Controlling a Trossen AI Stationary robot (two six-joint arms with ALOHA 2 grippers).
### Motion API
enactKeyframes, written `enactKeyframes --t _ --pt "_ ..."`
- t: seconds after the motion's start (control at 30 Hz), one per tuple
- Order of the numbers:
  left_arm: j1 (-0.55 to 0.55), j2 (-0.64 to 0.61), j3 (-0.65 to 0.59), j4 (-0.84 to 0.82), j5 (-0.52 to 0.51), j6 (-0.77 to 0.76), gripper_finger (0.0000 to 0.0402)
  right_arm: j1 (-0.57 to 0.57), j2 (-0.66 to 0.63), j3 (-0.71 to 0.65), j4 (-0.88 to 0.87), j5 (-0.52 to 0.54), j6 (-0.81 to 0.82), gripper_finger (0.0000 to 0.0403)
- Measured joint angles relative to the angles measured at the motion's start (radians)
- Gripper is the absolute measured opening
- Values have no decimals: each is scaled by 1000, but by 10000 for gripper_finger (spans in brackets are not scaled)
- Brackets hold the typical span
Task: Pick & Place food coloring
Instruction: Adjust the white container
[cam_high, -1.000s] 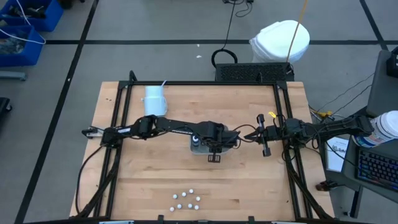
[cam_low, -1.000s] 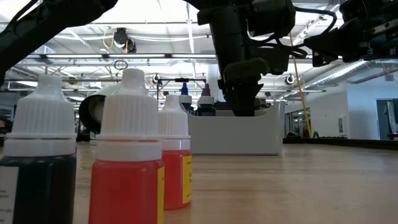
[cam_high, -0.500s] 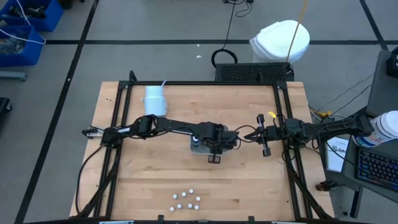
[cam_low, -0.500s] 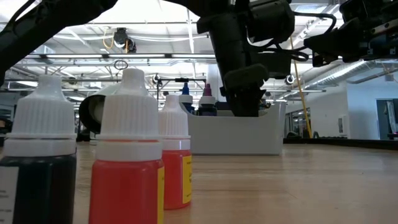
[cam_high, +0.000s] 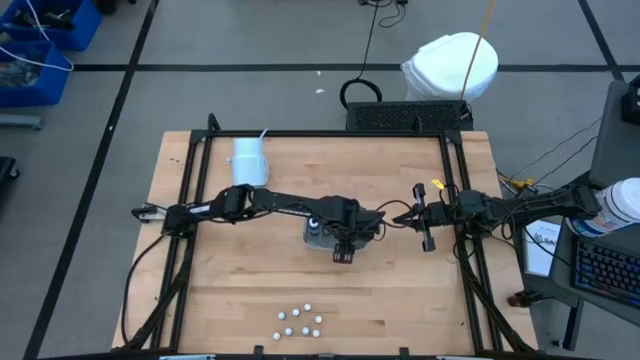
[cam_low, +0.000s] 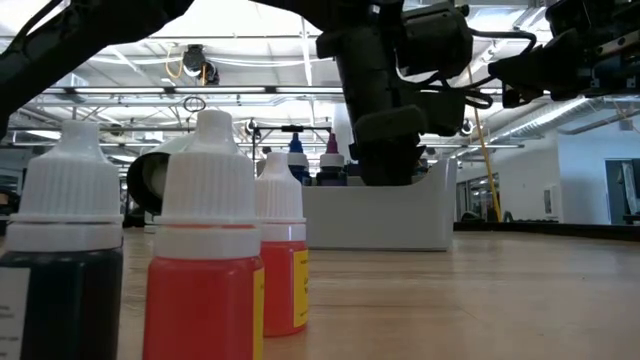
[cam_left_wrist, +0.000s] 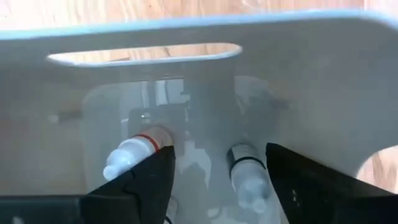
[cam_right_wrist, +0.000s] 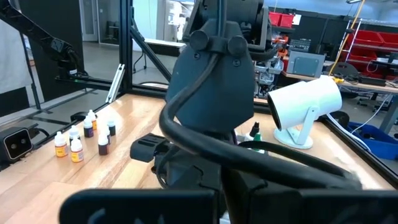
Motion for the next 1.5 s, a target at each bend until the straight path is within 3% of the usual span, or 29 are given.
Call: enactKeyframes --t 0.4,0.53,0.67,0.77,0.9,1.07,1.17,1.27,1.5 --pt "-8 -86 153 -135 -39 -26 259 0 0 0 -1 0 0 0" --pt "-16 -178 150 -148 -66 -26 264 0 0 0 -1 0 0 0" --pt "-26 -278 150 -270 -87 -34 249 0 0 0 -8 0 0 0" --pt "-42 -345 150 -404 -89 -67 214 0 0 0 -11 0 0 0" --pt "-100 -422 149 -515 -267 -162 130 0 0 0 -23 0 0 0" --pt "-158 -578 97 -478 -331 -199 18 0 2 0 -30 -1 11 0" --pt "-199 -703 -15 -382 -393 -201 12 0 3 0 -35 -1 11 0" --pt "-220 -843 -205 -225 -415 -180 15 0 5 0 -44 -1 23 0" --pt "-196 -1190 -880 234 -423 -255 8 0 10 0 -51 0 37 0"
